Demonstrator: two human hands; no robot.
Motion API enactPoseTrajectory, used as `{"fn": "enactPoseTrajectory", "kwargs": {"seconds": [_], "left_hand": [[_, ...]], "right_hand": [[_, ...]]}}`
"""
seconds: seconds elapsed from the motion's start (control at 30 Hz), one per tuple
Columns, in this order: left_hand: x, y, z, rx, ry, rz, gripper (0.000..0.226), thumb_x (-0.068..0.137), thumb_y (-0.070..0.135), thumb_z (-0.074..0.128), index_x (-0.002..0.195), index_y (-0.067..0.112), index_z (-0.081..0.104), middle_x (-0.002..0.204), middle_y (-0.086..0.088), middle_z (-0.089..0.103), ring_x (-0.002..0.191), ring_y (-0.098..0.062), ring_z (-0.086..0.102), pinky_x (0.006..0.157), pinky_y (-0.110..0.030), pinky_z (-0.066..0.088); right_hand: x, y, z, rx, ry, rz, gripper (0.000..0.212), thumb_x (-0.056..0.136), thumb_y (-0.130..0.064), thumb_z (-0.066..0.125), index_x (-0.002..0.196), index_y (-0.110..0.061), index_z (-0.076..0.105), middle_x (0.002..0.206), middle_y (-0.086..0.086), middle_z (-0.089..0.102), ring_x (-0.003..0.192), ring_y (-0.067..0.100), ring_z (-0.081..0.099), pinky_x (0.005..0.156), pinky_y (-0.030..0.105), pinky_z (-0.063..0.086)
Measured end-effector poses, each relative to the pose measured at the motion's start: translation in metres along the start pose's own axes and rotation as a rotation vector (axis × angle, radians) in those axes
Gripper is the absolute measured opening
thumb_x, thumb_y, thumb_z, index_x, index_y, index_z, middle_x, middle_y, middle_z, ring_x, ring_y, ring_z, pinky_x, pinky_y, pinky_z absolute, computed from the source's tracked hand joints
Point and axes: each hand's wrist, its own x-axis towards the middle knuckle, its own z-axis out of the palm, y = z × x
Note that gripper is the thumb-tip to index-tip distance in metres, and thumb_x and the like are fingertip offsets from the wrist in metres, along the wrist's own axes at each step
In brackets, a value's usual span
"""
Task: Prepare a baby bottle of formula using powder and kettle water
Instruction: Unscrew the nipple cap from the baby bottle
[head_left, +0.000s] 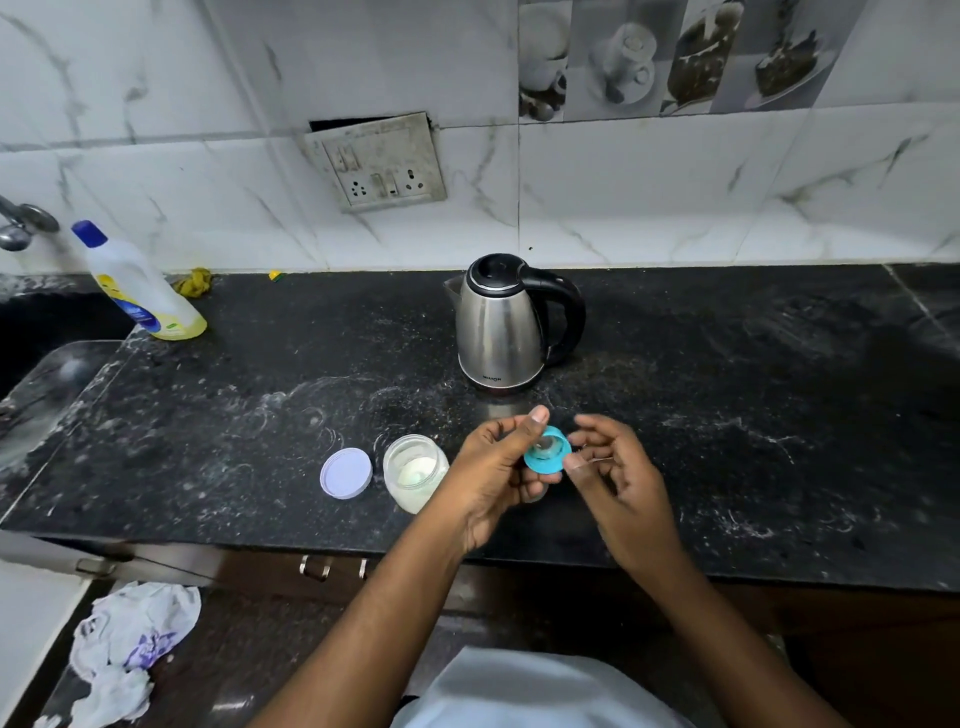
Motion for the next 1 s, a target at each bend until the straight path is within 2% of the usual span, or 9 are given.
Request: {"fn": "enactPoseTrajectory", "kwargs": {"seconds": [0.1, 0.23, 0.3, 0.43, 0.53, 0.67, 0.73, 0.83, 1.0], "left_hand": [[0.0, -0.003, 0.011, 0.035, -0.074, -0.027, 0.039, 0.083, 0.054, 0.076, 0.1, 0.019, 0.072, 0.092, -0.009, 0.077, 0.07, -0.017, 0.072, 0.064, -0.025, 0.051], [0.001, -0.008, 0.019, 0.082, -0.096, -0.055, 0.058, 0.078, 0.059, 0.077, 0.115, 0.016, 0.065, 0.093, -0.01, 0.078, 0.07, -0.017, 0.073, 0.061, -0.023, 0.055], [0.001, -0.011, 0.021, 0.102, -0.12, -0.081, 0.057, 0.081, 0.057, 0.075, 0.119, 0.017, 0.062, 0.09, -0.01, 0.079, 0.069, -0.017, 0.074, 0.062, -0.024, 0.056], [0.001, -0.02, 0.021, 0.046, -0.109, -0.068, 0.074, 0.074, 0.036, 0.084, 0.137, 0.017, 0.049, 0.087, -0.008, 0.08, 0.065, -0.017, 0.074, 0.062, -0.025, 0.059], [0.003, -0.025, 0.019, 0.04, -0.077, -0.015, 0.074, 0.08, 0.015, 0.088, 0.141, 0.016, 0.045, 0.084, -0.007, 0.079, 0.067, -0.015, 0.072, 0.061, -0.025, 0.057], [0.004, -0.028, 0.02, 0.127, -0.056, 0.086, 0.078, 0.08, 0.006, 0.09, 0.141, 0.019, 0.043, 0.089, -0.009, 0.08, 0.078, -0.015, 0.074, 0.069, -0.029, 0.057], [0.005, -0.028, 0.022, 0.153, -0.037, 0.134, 0.074, 0.081, 0.008, 0.09, 0.138, 0.022, 0.046, 0.091, -0.007, 0.081, 0.086, -0.016, 0.076, 0.075, -0.032, 0.059], [0.005, -0.023, 0.022, 0.128, 0.073, 0.193, 0.048, 0.092, 0.016, 0.082, 0.133, 0.018, 0.056, 0.087, 0.001, 0.079, 0.086, -0.017, 0.075, 0.078, -0.035, 0.058], [0.007, -0.017, -0.001, 0.127, 0.238, 0.299, 0.019, 0.102, 0.016, 0.069, 0.12, 0.015, 0.065, 0.087, 0.007, 0.074, 0.078, -0.014, 0.073, 0.065, -0.026, 0.054]], "right_hand": [[0.004, -0.002, -0.013, -0.15, -0.065, -0.057, 0.03, 0.096, -0.019, 0.072, 0.126, -0.025, 0.069, 0.114, -0.008, 0.072, 0.102, 0.018, 0.071, 0.087, 0.035, 0.059], [0.001, -0.003, -0.026, -0.144, -0.063, -0.039, 0.036, 0.094, 0.0, 0.073, 0.116, -0.029, 0.072, 0.106, -0.014, 0.075, 0.096, 0.009, 0.073, 0.084, 0.024, 0.058], [-0.001, 0.003, -0.032, -0.138, -0.044, 0.016, 0.036, 0.093, 0.002, 0.073, 0.115, -0.027, 0.072, 0.105, -0.012, 0.077, 0.095, 0.01, 0.075, 0.085, 0.028, 0.06], [-0.005, 0.008, -0.045, -0.047, -0.114, 0.145, 0.039, 0.092, 0.008, 0.071, 0.118, -0.021, 0.072, 0.106, -0.005, 0.079, 0.097, 0.014, 0.076, 0.089, 0.033, 0.062], [-0.005, 0.003, -0.055, 0.122, -0.231, 0.234, 0.035, 0.09, 0.002, 0.072, 0.123, -0.011, 0.07, 0.106, 0.008, 0.078, 0.095, 0.017, 0.075, 0.087, 0.033, 0.062], [-0.002, 0.009, -0.058, 0.129, -0.212, 0.258, 0.026, 0.088, 0.006, 0.074, 0.112, -0.003, 0.068, 0.104, 0.01, 0.078, 0.098, 0.02, 0.075, 0.087, 0.033, 0.062], [-0.002, 0.013, -0.057, 0.116, -0.182, 0.256, 0.03, 0.085, 0.01, 0.076, 0.109, -0.003, 0.065, 0.106, 0.01, 0.078, 0.101, 0.023, 0.076, 0.089, 0.032, 0.062], [-0.002, 0.028, -0.059, 0.092, -0.037, 0.266, 0.044, 0.083, 0.011, 0.078, 0.118, -0.012, 0.062, 0.113, -0.005, 0.075, 0.11, 0.016, 0.073, 0.092, 0.027, 0.059], [-0.01, 0.075, -0.069, -0.459, 0.099, 0.122, 0.052, 0.086, -0.002, 0.079, 0.133, -0.019, 0.063, 0.128, -0.007, 0.059, 0.118, 0.006, 0.059, 0.102, 0.033, 0.05]]}}
